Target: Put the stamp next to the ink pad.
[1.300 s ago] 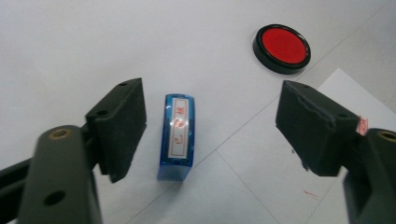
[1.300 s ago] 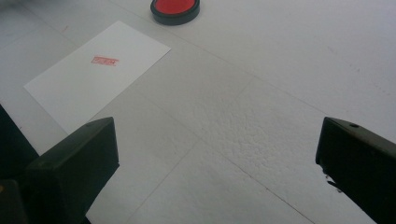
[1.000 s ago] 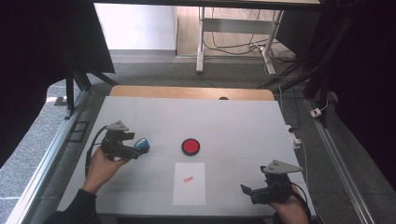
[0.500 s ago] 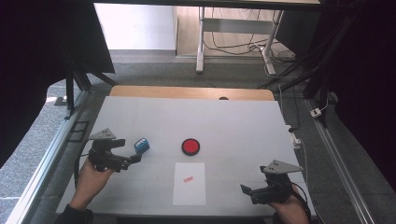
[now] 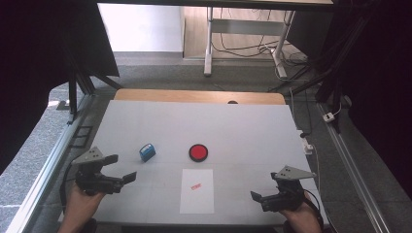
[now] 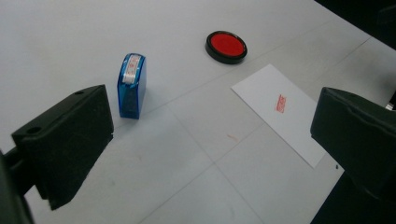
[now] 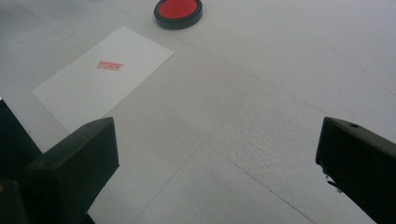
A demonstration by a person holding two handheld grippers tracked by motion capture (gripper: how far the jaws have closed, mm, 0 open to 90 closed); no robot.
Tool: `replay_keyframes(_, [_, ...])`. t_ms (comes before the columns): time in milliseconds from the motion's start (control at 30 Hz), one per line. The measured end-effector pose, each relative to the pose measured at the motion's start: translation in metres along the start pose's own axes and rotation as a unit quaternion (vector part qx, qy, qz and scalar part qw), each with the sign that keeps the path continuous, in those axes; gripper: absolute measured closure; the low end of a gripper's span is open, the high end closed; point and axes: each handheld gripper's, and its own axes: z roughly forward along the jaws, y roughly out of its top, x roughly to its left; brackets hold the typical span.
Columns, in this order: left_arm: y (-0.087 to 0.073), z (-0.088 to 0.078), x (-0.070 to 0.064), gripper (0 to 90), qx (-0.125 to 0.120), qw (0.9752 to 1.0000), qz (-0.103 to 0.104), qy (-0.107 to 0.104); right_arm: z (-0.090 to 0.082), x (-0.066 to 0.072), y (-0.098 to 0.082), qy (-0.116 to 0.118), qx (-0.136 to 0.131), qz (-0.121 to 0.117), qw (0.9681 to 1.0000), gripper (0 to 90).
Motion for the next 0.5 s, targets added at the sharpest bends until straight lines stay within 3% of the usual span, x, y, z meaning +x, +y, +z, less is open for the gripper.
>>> replay_keyframes(233, [-0.018,-0.012,-0.006,0.0,0.007,0.9998,0.007,0.017,-0.001,-0.001,0.000,-0.003,0.003,0.009,0.9999,0.0])
replay_keyframes(500, [-0.035,-0.023,-0.008,0.0,0.015,0.9994,-0.005,0.031,0.000,0.000,0.000,-0.008,0.004,0.008,0.9999,0.0])
